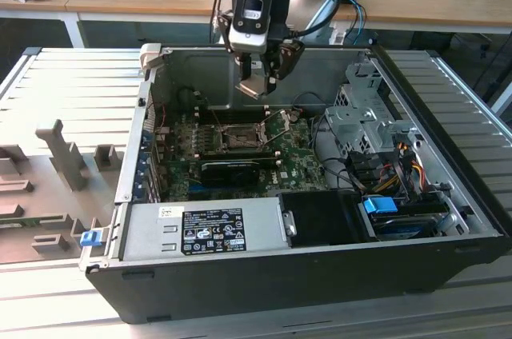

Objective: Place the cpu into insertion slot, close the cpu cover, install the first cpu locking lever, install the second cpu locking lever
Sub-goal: 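Place the cpu into insertion slot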

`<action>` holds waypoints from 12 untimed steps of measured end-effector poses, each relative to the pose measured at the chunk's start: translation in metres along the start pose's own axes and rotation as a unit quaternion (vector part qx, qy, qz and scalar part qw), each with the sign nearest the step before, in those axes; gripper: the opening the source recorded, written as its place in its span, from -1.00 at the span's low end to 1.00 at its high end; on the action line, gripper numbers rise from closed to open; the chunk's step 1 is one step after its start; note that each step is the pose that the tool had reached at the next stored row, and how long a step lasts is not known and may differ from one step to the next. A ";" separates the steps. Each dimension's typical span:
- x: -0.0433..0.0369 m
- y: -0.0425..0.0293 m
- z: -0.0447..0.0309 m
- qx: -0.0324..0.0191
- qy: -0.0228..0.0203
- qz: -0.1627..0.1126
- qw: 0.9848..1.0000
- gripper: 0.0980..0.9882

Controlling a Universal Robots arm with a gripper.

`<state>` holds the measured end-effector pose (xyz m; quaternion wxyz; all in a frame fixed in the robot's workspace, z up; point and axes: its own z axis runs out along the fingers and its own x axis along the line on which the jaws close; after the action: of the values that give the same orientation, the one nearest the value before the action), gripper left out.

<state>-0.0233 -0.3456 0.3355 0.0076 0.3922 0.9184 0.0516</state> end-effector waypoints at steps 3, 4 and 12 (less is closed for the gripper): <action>0.0000 0.0000 0.0005 0.000 0.000 0.004 1.000 -0.02; 0.0000 -0.0001 0.0009 0.000 -0.001 0.008 1.000 -0.02; -0.0001 -0.0004 0.0041 -0.001 -0.003 0.031 1.000 -0.02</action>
<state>-0.0233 -0.3457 0.3314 0.0090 0.4206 0.9057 0.0520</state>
